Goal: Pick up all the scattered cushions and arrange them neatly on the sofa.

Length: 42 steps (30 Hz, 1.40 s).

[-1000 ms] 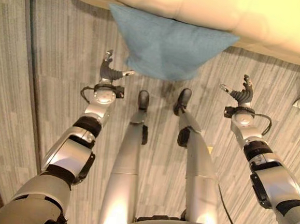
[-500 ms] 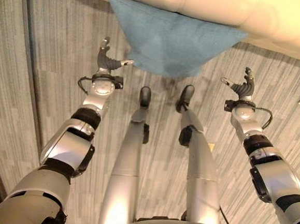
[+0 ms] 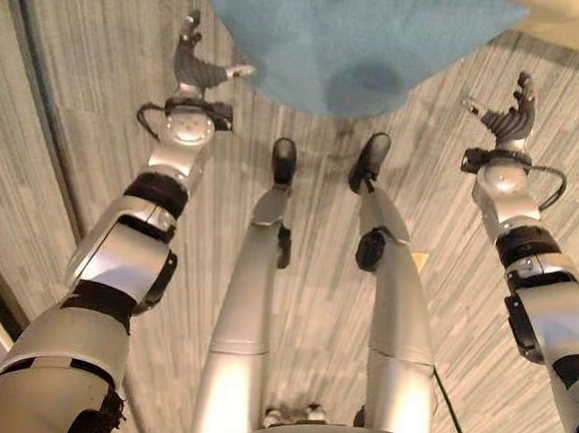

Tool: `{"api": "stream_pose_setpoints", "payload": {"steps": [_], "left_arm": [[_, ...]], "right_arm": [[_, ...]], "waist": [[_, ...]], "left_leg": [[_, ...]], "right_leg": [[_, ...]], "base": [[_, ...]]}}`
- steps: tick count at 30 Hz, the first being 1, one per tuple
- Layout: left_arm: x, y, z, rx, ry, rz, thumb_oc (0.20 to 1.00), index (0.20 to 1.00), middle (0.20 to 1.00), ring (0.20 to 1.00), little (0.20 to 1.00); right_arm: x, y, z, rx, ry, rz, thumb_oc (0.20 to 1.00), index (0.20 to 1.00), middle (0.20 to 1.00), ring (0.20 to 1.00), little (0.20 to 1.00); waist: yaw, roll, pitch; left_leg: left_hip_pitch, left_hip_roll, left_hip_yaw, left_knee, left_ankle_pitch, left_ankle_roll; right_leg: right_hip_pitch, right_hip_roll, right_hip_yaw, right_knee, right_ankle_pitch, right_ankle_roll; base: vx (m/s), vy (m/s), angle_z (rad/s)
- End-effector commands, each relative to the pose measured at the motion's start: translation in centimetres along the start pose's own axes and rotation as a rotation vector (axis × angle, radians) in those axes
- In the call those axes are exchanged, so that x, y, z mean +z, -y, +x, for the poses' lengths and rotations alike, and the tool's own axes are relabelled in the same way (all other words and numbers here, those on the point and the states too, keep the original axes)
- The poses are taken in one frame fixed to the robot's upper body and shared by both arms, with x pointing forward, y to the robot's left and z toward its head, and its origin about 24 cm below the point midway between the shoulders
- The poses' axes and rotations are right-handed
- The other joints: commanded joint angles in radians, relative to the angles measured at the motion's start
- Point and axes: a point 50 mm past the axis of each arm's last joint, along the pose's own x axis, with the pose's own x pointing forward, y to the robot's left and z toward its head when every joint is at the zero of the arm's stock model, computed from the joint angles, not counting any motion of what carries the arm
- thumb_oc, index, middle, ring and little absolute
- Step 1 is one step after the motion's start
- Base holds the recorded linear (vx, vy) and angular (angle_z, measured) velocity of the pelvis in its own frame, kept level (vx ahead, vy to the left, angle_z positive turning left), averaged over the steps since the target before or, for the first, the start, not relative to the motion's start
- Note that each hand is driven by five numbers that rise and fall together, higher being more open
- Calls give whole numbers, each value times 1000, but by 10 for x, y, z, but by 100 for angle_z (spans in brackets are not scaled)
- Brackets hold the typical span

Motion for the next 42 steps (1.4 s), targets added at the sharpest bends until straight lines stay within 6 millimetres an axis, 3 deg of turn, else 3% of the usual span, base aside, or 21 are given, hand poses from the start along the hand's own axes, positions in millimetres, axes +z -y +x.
{"api": "stream_pose_setpoints", "payload": {"steps": [1,7,16,19,28,29,30,37,42], "left_arm": [[0,-20,2,72,23,13,1000,1000,1000,1000,1000],[34,-6,12,27,115,-23,1000,1000,1000,1000,1000],[78,40,14,-100,234,-23,1000,1000,1000,1000,1000],[93,59,9,-142,276,-59,1000,1000,1000,1000,1000],[119,81,2,-158,320,-218,1000,1000,1000,1000,1000],[122,82,1,-161,330,-239,551,551,551,551,551],[124,83,-1,-165,342,-256,200,200,200,200,200],[118,77,-6,-161,344,-344,200,200,200,200,200],[85,77,-24,-186,289,-442,200,200,200,200,200]], "right_arm": [[12,7,3,-31,69,10,1000,1000,1000,1000,1000],[45,-7,11,21,152,26,1000,1000,1000,1000,1000],[93,-45,11,143,260,38,1000,1000,1000,1000,1000],[115,-68,5,215,318,17,1000,1000,1000,1000,1000],[151,-123,-27,368,385,85,1000,1000,1000,1000,1000],[154,-127,-31,381,386,107,263,263,263,263,263],[157,-130,-34,391,394,132,200,200,200,200,200],[166,-123,-38,388,441,231,200,200,200,200,200],[146,-96,-34,319,441,322,200,200,200,200,200]], "waist": [[-24,59,6],[-31,68,11],[-26,78,-1],[-13,90,-4],[8,95,-15],[9,96,-17],[10,96,-20],[6,86,-51],[-2,78,-65]], "left_leg": [[-2,-16,-88,12,-45,-23],[-68,-14,-86,51,-48,-23],[-118,-13,-68,59,-38,-24],[-128,-15,-73,54,-29,-26],[-136,-19,-91,36,-16,-33],[-136,-19,-92,32,-14,-34],[-135,-21,-96,27,-12,-34],[-90,-20,-102,-21,0,-40],[78,-17,-102,-125,10,-49]], "right_leg": [[34,-17,14,145,-183,101],[-44,-10,26,179,-185,100],[-100,-1,33,184,-169,102],[-112,2,30,185,-167,101],[-112,7,11,178,-172,96],[-111,8,8,176,-172,95],[-111,9,7,176,-173,95],[-60,21,-9,144,-172,95],[97,33,-36,81,-163,101]], "base": [[78,-18,-3],[43,-5,-2],[5,-2,0],[0,0,0],[-1,-11,0],[0,-21,4],[3,-18,5],[-22,-14,6],[-55,-21,7]]}}
